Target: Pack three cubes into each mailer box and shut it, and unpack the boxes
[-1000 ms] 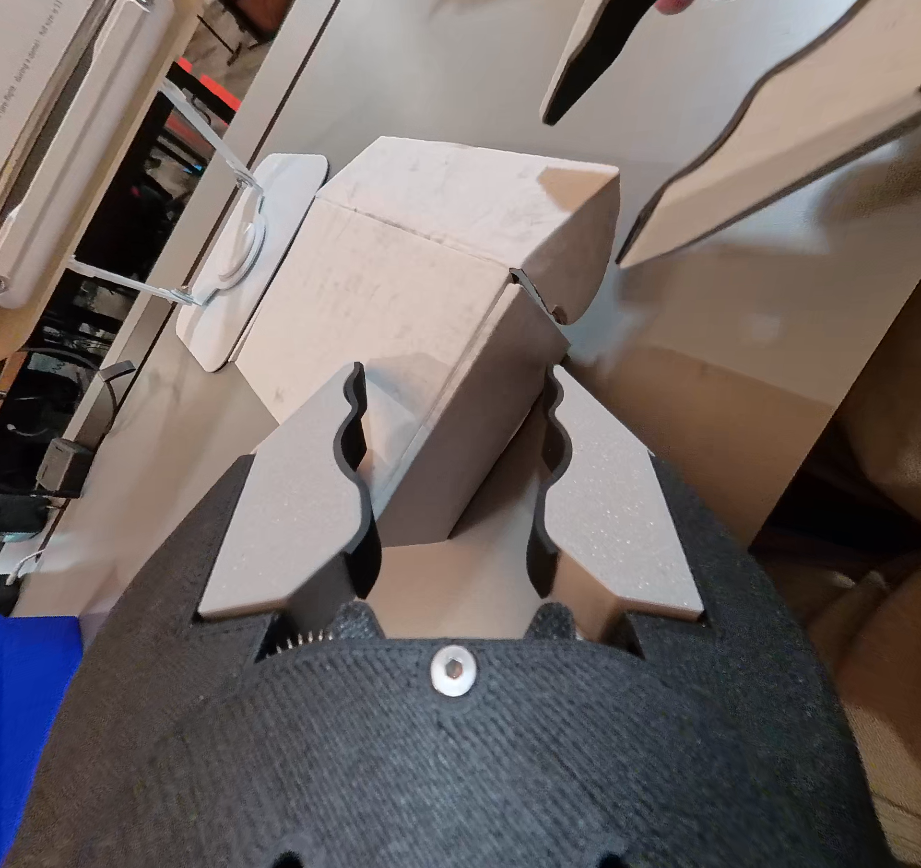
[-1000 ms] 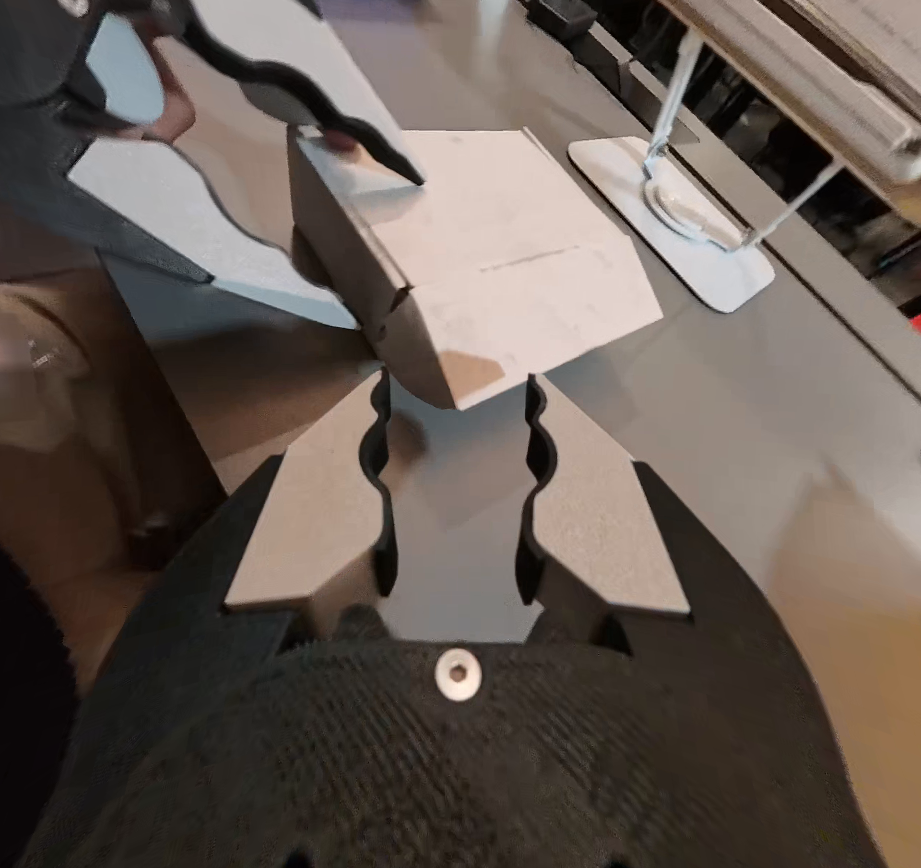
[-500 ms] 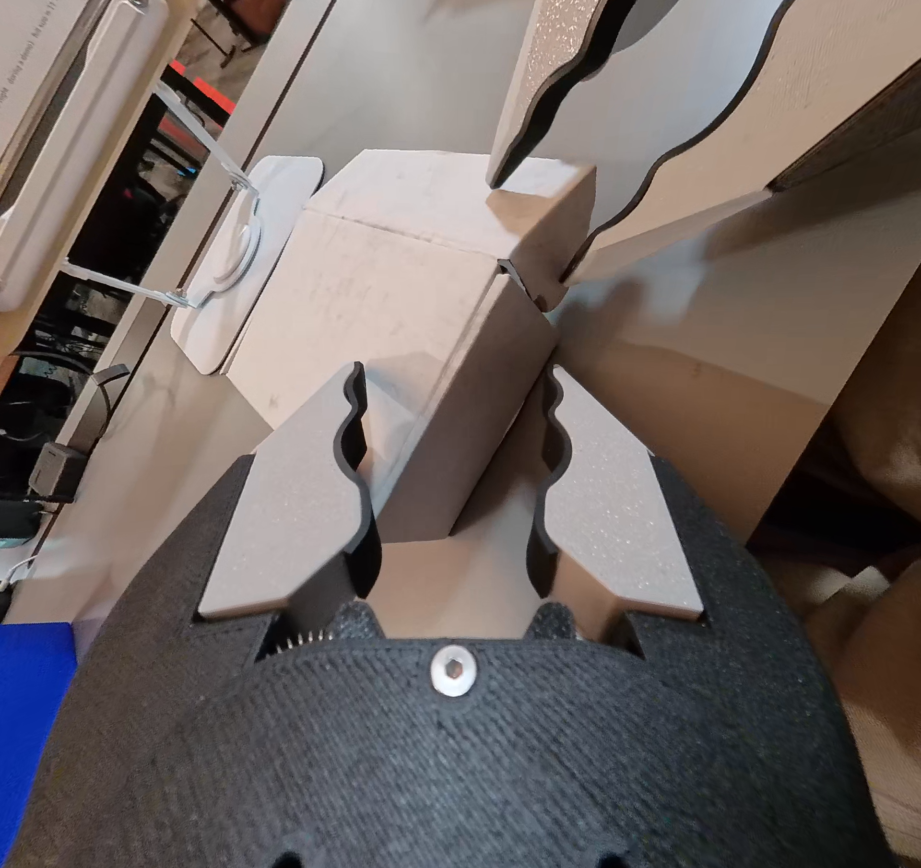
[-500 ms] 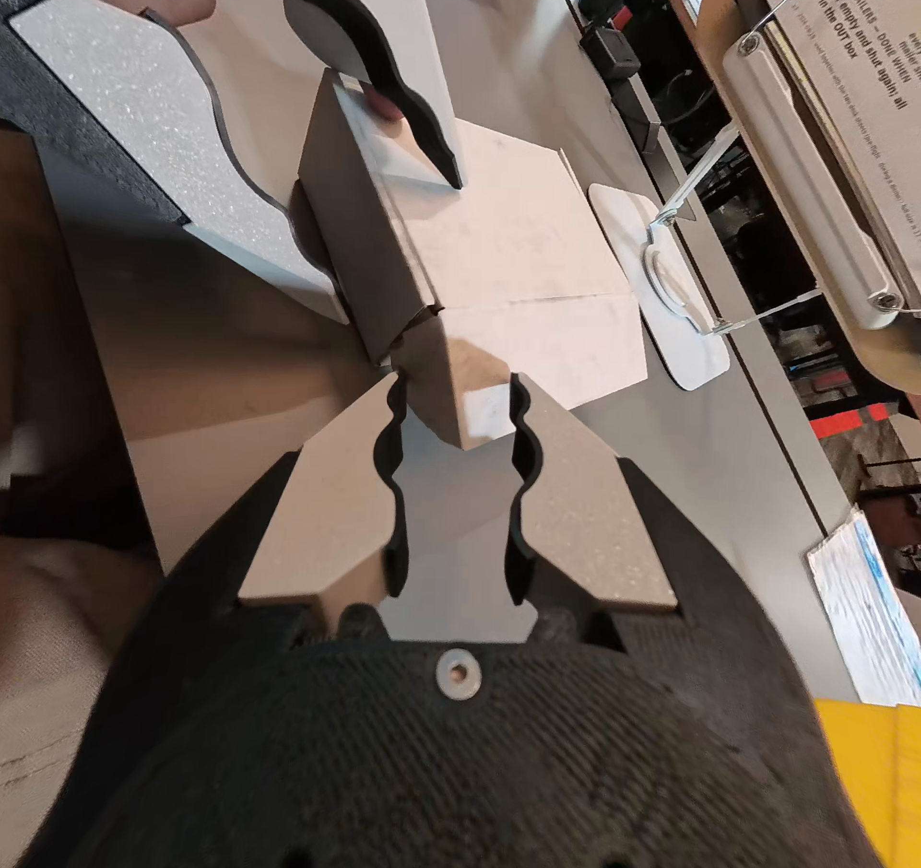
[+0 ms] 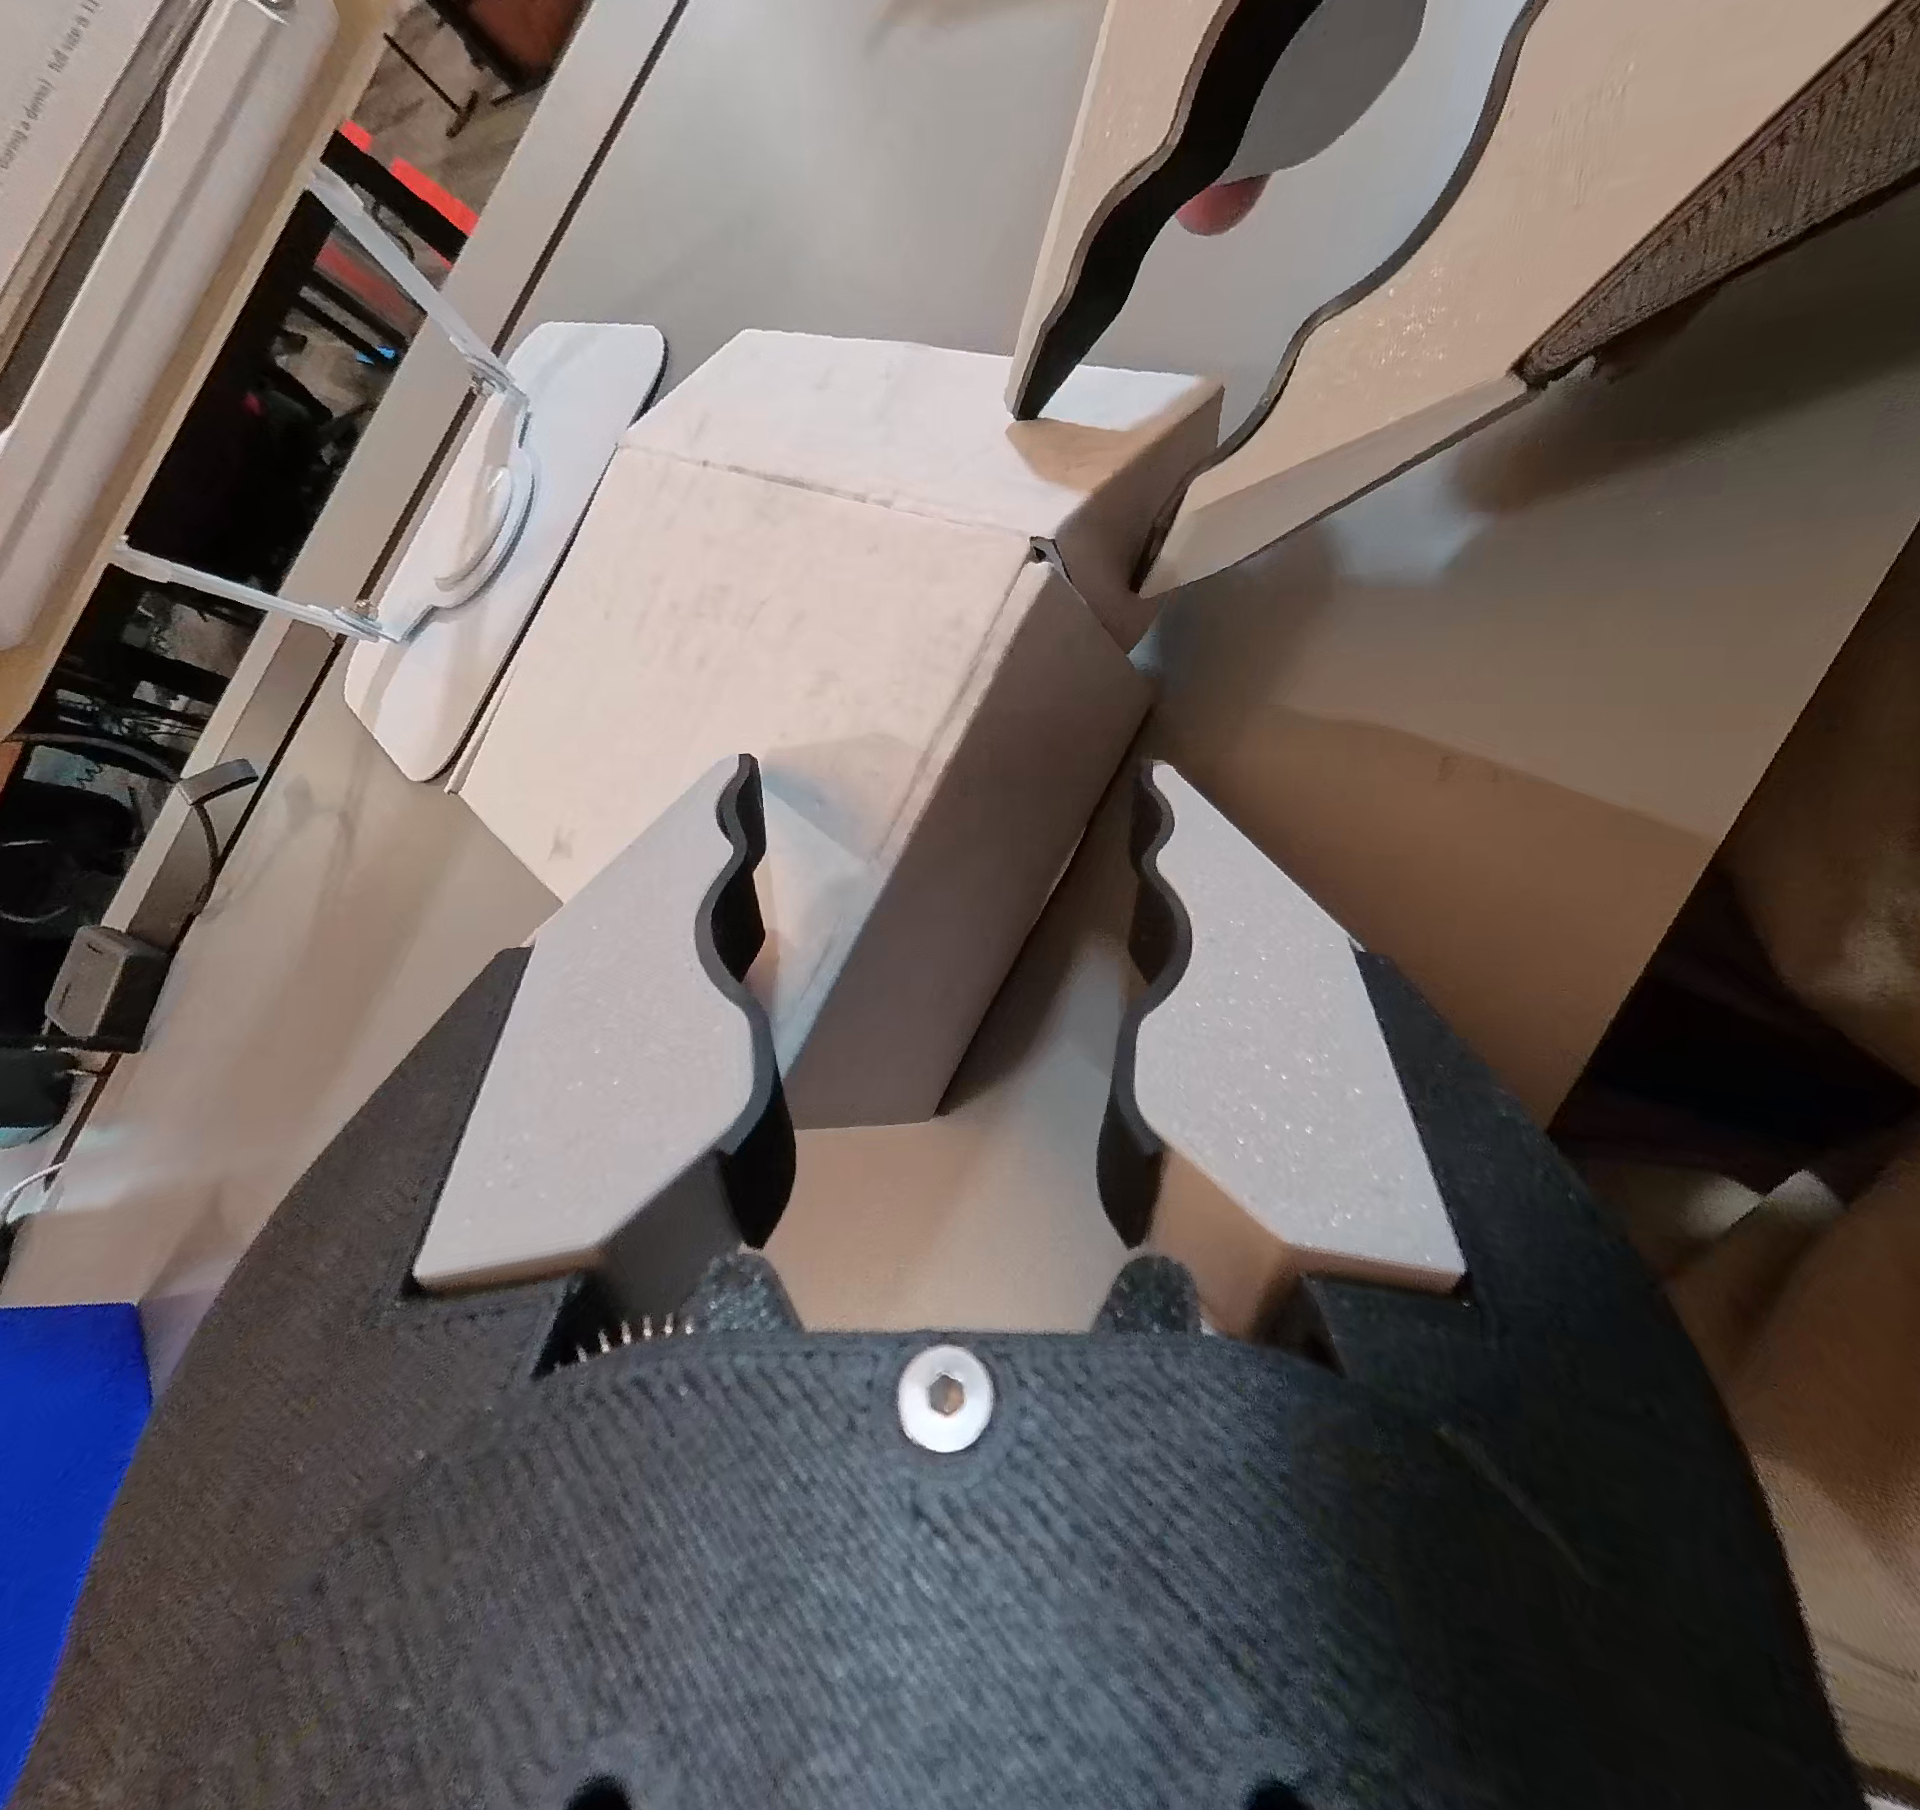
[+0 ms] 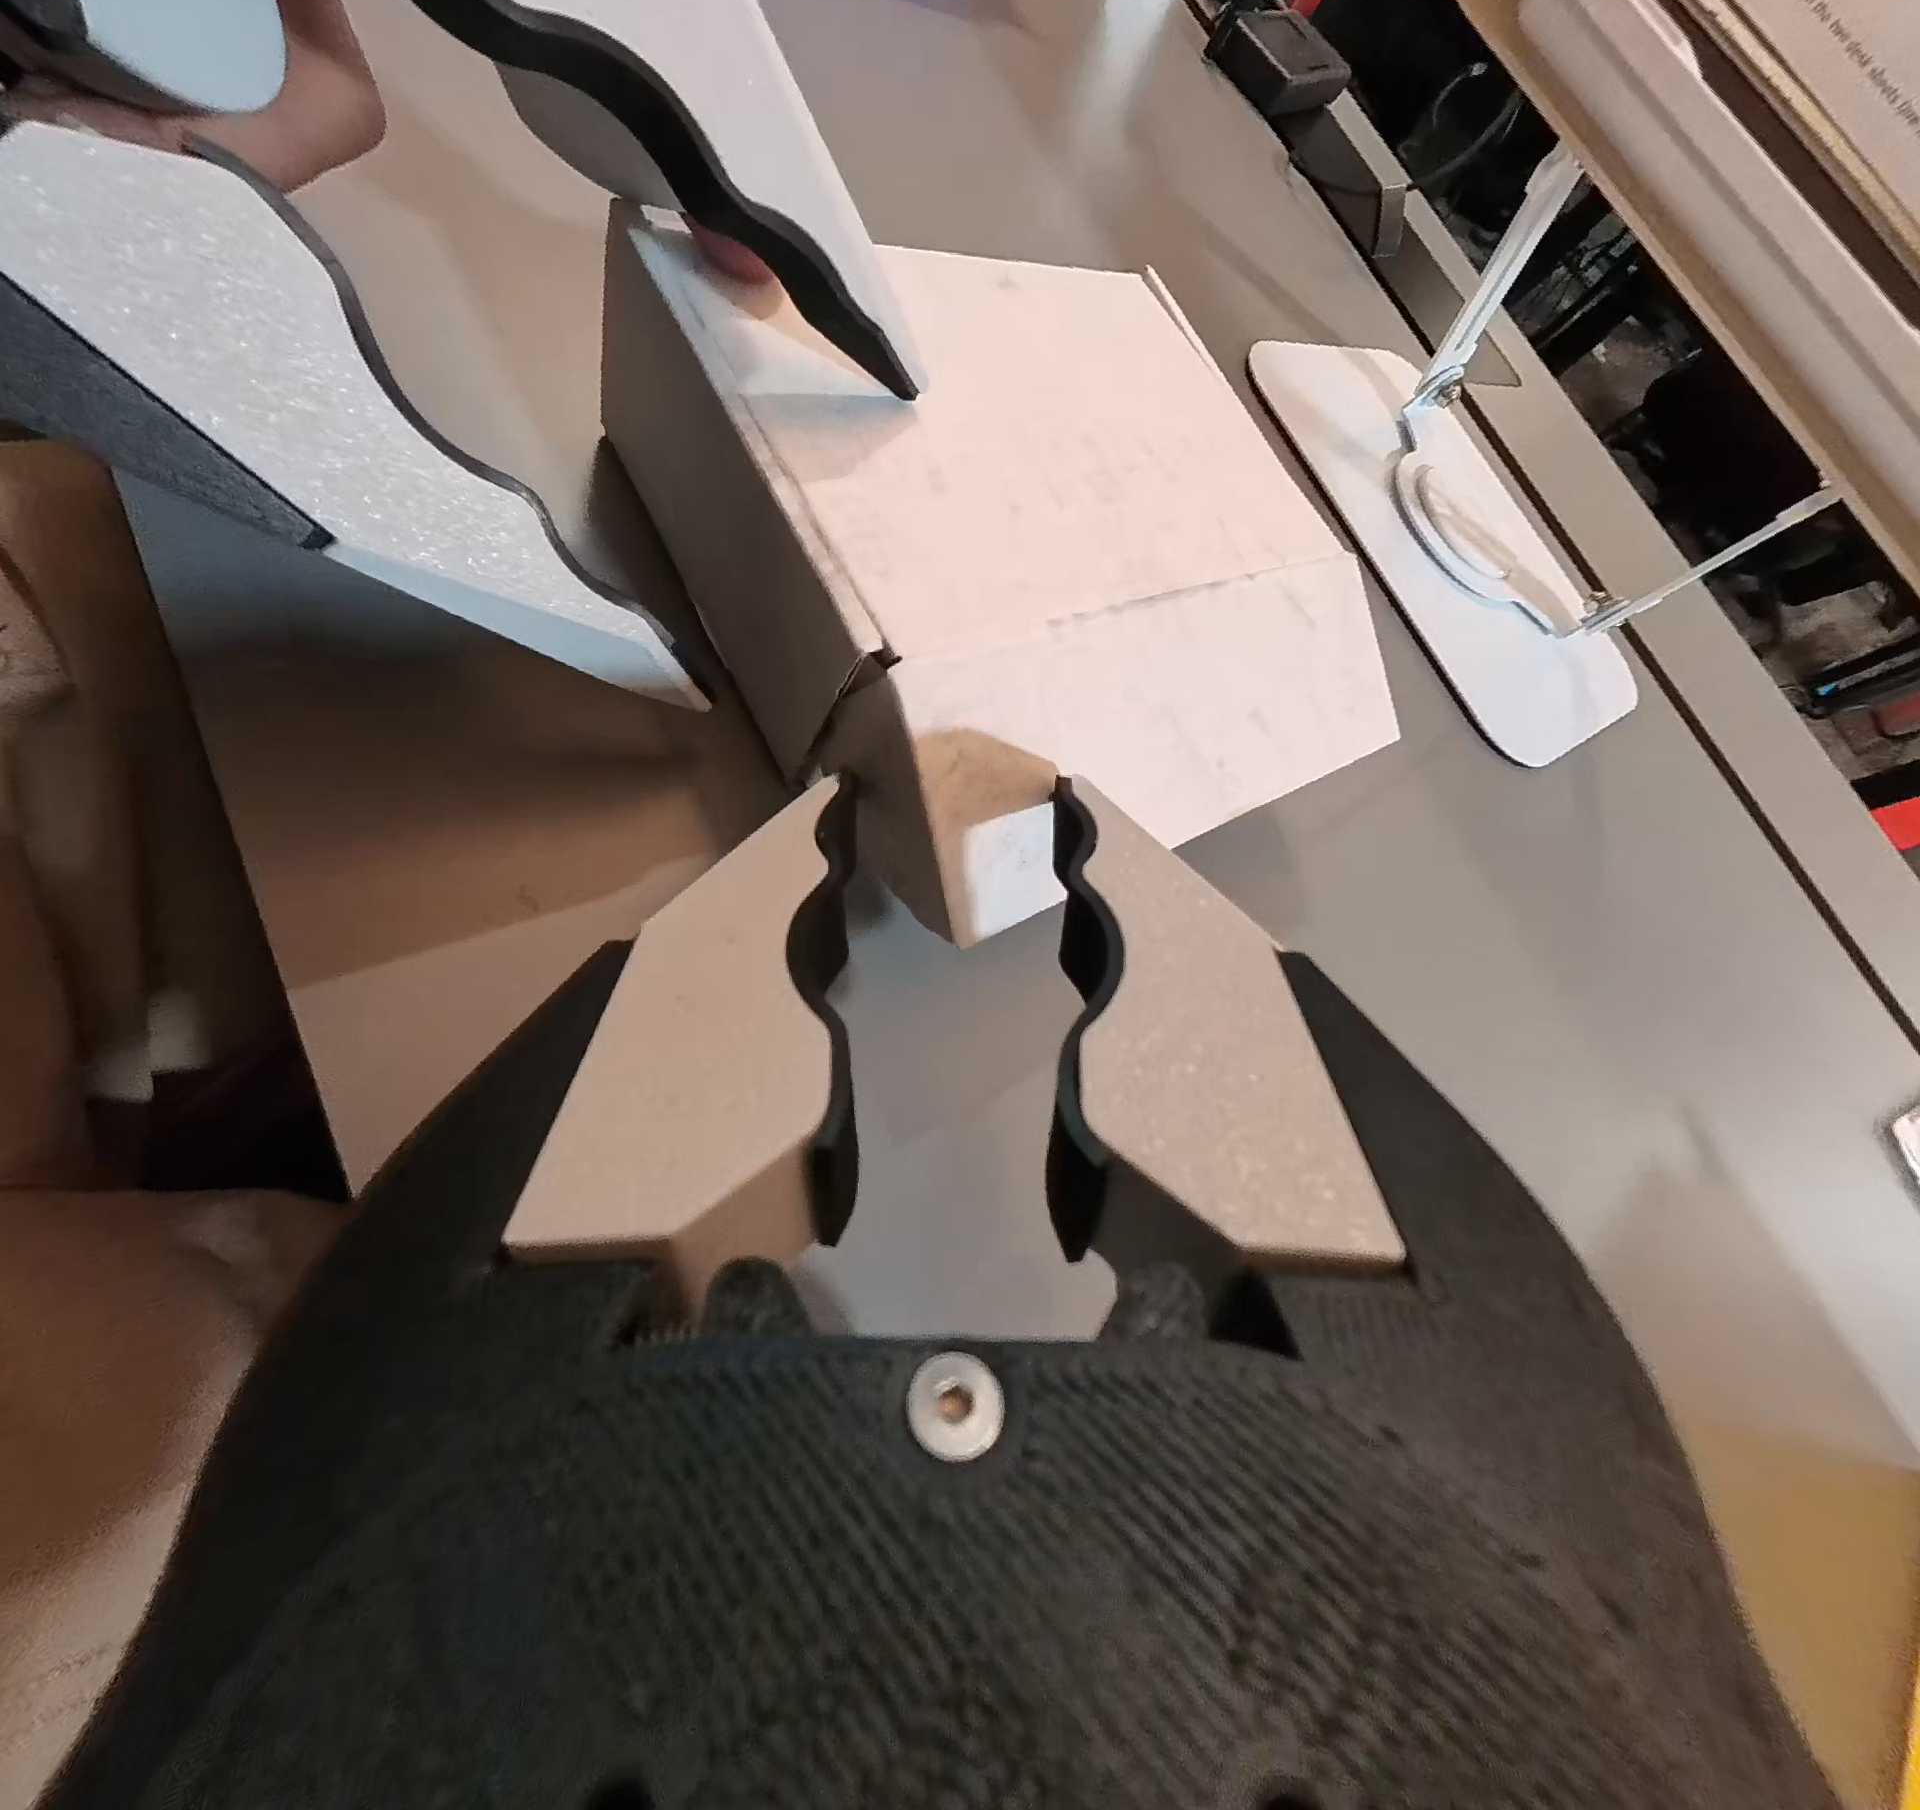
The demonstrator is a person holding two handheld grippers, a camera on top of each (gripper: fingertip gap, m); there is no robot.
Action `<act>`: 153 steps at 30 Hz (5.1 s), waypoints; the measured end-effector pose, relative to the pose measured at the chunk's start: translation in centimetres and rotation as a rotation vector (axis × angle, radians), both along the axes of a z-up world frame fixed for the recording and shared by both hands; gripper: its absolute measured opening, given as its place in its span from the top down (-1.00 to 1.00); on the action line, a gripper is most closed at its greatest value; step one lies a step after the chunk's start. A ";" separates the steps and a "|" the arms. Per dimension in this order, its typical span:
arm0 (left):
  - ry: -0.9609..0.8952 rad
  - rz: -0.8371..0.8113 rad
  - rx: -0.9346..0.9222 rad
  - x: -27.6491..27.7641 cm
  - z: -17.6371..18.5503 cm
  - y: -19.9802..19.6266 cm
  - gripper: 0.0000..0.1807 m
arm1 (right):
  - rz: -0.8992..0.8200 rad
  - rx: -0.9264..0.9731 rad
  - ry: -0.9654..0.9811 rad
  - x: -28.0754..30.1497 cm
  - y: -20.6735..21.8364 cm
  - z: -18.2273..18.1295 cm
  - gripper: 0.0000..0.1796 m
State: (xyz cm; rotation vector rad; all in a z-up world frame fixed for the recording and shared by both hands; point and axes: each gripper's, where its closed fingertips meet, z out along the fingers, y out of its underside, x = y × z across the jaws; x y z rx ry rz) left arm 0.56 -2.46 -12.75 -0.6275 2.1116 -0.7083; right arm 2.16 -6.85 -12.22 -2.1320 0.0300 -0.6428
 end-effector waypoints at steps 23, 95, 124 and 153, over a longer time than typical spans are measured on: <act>0.169 0.221 -0.674 2.3 2.4 3.8 0.46 | 0.001 0.072 0.092 0.2 0.2 0.1 0.60; 0.381 0.396 -0.949 1.4 0.7 7.4 0.29 | -0.001 0.395 0.886 5.5 2.7 1.4 0.37; 0.037 0.267 -1.341 1.5 6.6 9.0 0.63 | 0.068 0.457 0.388 2.4 1.1 4.8 0.59; 0.231 0.224 -0.964 0.4 7.0 5.4 0.13 | 0.191 0.380 0.684 7.7 -0.6 4.4 0.30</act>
